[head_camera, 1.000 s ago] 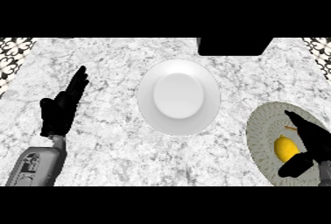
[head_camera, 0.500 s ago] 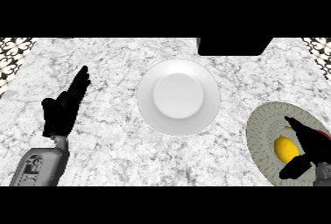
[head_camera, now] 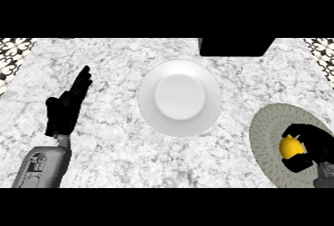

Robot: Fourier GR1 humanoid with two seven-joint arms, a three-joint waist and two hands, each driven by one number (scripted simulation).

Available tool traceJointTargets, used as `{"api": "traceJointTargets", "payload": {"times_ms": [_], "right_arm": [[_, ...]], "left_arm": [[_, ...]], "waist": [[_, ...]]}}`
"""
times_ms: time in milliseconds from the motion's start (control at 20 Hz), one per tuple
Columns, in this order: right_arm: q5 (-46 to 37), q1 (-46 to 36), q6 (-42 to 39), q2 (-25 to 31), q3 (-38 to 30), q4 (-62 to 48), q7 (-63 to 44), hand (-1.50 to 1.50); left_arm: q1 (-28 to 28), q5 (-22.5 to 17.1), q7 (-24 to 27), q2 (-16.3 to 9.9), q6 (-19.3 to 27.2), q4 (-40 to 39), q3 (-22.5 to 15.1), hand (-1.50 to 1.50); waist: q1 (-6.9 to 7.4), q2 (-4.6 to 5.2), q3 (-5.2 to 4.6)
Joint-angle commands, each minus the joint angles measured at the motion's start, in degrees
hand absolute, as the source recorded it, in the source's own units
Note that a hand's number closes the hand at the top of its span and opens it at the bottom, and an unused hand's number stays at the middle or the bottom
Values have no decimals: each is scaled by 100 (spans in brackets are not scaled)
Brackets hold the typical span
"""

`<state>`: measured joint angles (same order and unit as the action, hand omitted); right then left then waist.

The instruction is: Pick the lemon from the placemat and place it in the plate

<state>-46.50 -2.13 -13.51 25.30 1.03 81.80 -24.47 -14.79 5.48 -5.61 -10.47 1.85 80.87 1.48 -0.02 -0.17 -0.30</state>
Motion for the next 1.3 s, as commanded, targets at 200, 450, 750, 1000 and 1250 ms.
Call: {"api": "traceJointTargets", "payload": {"times_ms": [200, 450, 750, 1000, 1250], "right_arm": [[-434, -51, 582, -274, -155, -14, 302, 150], [-547, 328, 762, -491, -164, 487, 404, 150], [-602, 374, 1555, -340, -322, 1768, 832, 150], [-412, 510, 1813, -555, -190, 2843, 1118, 150], [-432, -455, 1507, -878, 326, 2986, 954, 150]], "left_arm": [[-137, 28, -342, 38, -120, 229, 53, 0], [11, 0, -357, -78, -208, 372, 237, 0], [257, 69, -31, 112, -89, 254, 129, 0], [527, 198, -47, 202, -46, 514, -51, 0], [244, 26, -253, 89, -220, 497, 91, 0]], "waist": [[-5, 15, 31], [-9, 14, 30], [-89, -12, 26], [-46, -23, 29], [46, 7, 29]]}}
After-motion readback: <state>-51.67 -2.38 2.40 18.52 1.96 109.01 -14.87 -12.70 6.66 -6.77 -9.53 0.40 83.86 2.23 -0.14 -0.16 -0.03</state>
